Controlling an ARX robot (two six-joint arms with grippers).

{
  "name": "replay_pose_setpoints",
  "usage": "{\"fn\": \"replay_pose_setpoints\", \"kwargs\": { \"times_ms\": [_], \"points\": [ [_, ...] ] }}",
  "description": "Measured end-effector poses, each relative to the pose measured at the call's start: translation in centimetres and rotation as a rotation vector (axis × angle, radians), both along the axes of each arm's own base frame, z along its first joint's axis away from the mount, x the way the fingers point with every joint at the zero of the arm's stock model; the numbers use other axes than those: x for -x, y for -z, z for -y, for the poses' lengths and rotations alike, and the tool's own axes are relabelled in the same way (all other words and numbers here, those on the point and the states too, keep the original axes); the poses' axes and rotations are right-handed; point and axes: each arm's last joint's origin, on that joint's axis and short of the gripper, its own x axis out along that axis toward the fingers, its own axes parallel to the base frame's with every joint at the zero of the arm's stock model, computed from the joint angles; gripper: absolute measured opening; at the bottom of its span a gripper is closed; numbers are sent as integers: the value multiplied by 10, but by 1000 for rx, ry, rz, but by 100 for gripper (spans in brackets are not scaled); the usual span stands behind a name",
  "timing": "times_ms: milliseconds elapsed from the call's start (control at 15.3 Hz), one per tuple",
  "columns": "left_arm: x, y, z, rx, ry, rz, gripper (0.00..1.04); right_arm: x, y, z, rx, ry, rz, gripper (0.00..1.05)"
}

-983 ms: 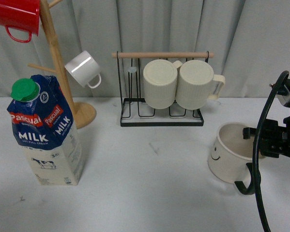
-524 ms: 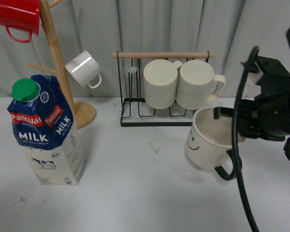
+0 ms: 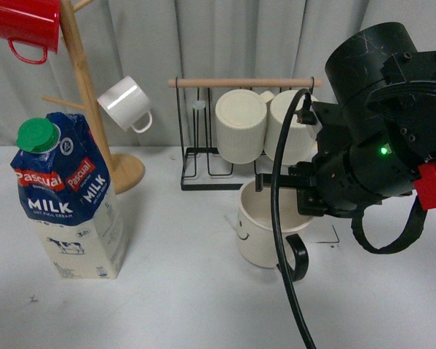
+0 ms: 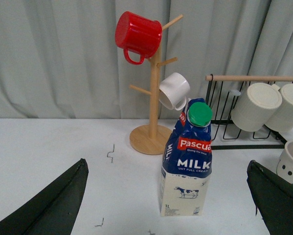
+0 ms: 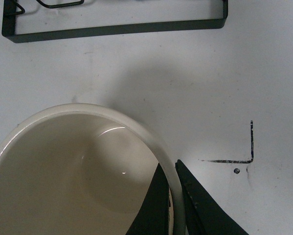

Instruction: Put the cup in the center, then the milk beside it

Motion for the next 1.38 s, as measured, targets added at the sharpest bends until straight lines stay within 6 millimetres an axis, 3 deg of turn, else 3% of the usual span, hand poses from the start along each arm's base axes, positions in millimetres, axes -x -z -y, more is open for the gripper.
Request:
{"fn": "replay_pose_setpoints", "kwargs": {
  "times_ms": [721, 1048, 1179, 1245, 1310, 1376],
  "points": [
    [0, 0, 0, 0, 0, 0, 98, 1, 5, -2, 10, 45, -46, 4],
    [0, 0, 0, 0, 0, 0, 98, 0, -4, -3, -45, 24, -1, 57],
    [0, 0, 0, 0, 0, 0, 98, 14, -34, 1, -118, -7, 98, 80],
    [0, 0, 0, 0, 0, 0, 98, 22, -58, 6, -170, -27, 193, 92],
    [0, 0, 0, 0, 2, -1, 98, 34, -76, 16, -120, 39, 529, 83],
    [0, 0, 0, 0, 1, 1, 98, 50, -81, 29, -45, 99, 662, 75]
  ]
}}
